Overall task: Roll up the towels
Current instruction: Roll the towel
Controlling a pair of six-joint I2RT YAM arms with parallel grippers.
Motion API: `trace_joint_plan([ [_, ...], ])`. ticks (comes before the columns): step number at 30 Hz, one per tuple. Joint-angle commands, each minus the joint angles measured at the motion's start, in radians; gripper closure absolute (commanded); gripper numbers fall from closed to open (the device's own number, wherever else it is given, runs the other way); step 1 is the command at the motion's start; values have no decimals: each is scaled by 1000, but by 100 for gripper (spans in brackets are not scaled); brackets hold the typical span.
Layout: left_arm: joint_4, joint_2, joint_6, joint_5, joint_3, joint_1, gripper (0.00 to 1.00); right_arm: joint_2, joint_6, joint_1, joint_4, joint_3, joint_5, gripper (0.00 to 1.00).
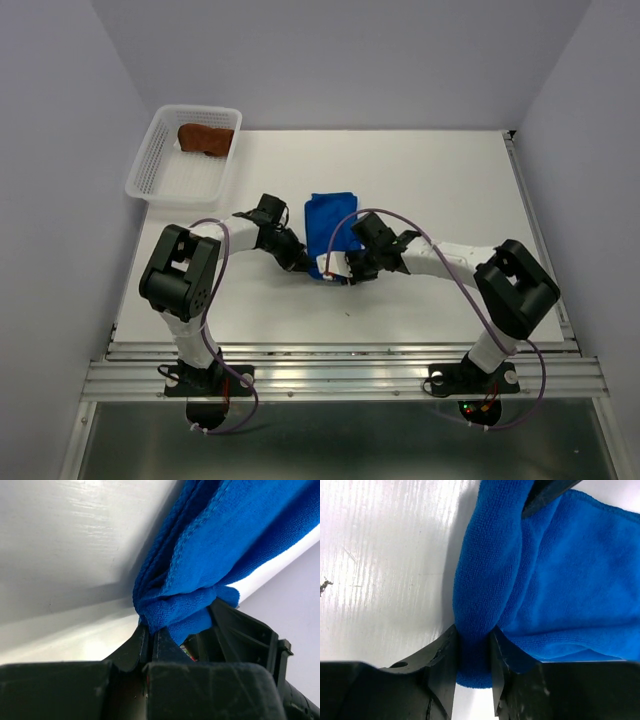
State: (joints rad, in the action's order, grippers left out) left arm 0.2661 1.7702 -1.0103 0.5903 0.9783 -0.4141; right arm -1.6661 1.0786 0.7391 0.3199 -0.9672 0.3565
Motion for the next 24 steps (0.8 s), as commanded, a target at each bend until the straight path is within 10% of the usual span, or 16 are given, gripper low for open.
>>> trace_joint_plan([
  [1,-30,-54,-34,65,-27,9,100,-20,-14,2,-1,-31,56,67],
  [4,-39,-63,-30,65,-29,12,100,-30,-51,2,10,-45,87,99],
  [8,-21,-98,-16,19,-27,20,83,-49,-95,2,27,-64,111,99],
  [12,22,-152,19,-73,-9,35,32,-92,-132,-27,161,-166,171,99],
  [24,85,-293,170,-406,0,57,10,-354,-29,-161,613,-491,539,99],
])
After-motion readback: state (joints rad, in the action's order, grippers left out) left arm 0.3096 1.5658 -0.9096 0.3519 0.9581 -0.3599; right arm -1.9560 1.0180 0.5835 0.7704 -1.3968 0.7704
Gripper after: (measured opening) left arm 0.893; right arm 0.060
